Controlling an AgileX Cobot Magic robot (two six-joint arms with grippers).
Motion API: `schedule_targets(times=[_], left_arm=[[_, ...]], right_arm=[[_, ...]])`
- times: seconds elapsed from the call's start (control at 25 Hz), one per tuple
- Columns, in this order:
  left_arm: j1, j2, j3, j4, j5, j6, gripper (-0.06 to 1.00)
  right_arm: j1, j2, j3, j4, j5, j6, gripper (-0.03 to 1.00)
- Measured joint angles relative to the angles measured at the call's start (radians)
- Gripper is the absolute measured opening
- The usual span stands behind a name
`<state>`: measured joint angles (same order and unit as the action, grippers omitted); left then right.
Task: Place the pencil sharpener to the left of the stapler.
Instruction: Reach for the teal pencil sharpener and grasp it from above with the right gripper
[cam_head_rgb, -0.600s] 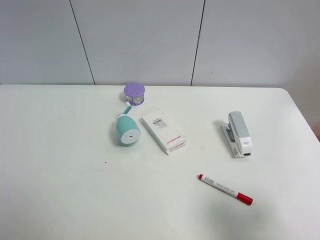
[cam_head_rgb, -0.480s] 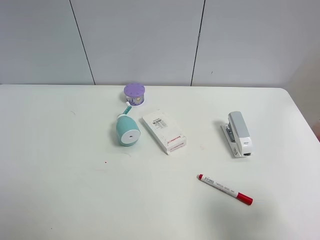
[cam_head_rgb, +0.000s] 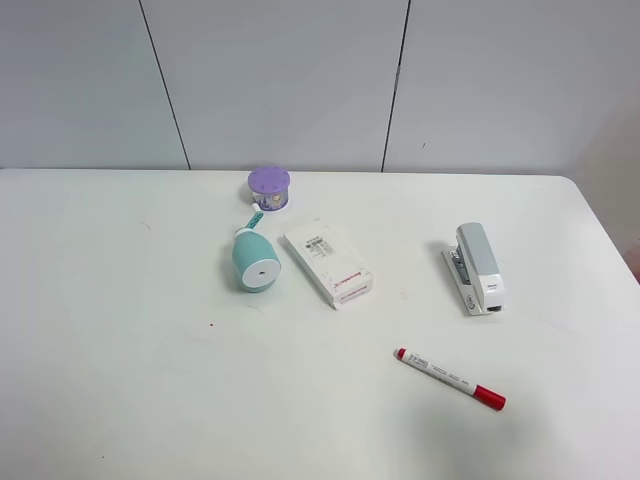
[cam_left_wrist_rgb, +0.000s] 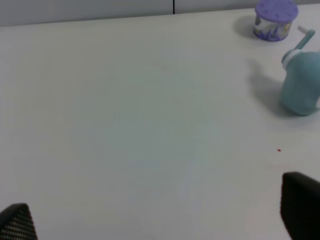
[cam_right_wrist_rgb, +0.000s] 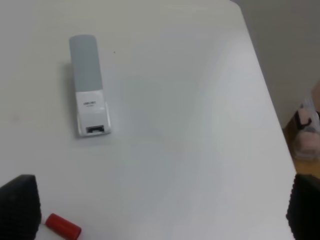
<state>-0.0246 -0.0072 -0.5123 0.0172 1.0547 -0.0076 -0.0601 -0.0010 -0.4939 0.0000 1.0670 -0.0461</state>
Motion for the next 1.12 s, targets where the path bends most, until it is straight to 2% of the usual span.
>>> schedule_targets(times=[0.12,0.28,0.48,0.72,0.96,1.04,1.12], left_arm=[[0.000,0.000,0.000,0.000,0.000,0.000,0.99],[0.000,0.000,0.000,0.000,0.000,0.000,0.99],[0.000,0.000,0.000,0.000,0.000,0.000,0.99],[0.000,0.000,0.000,0.000,0.000,0.000,0.99],[0.000,0.000,0.000,0.000,0.000,0.000,0.99],[0.000,0.000,0.000,0.000,0.000,0.000,0.99],[0.000,0.000,0.000,0.000,0.000,0.000,0.99]], right_arm=[[0.001,0.066,-0.017,0.050,0.008,-0.050,0.99],[0.002,0.249,-0.131,0.075,0.004,-0.057,0.99],[0.002,0.566,-0.358,0.096,0.014,-0.058,0.99],[0.003,0.955,-0.702,0.220,0.137,-0.047,0.99],[0.003,1.254,-0.985,0.281,0.141,-0.073,0.99],[0.027,1.314,-1.033,0.280,0.141,-0.072,0.99],[0.093,1.371,-1.063,0.259,0.140,-0.048,0.99]])
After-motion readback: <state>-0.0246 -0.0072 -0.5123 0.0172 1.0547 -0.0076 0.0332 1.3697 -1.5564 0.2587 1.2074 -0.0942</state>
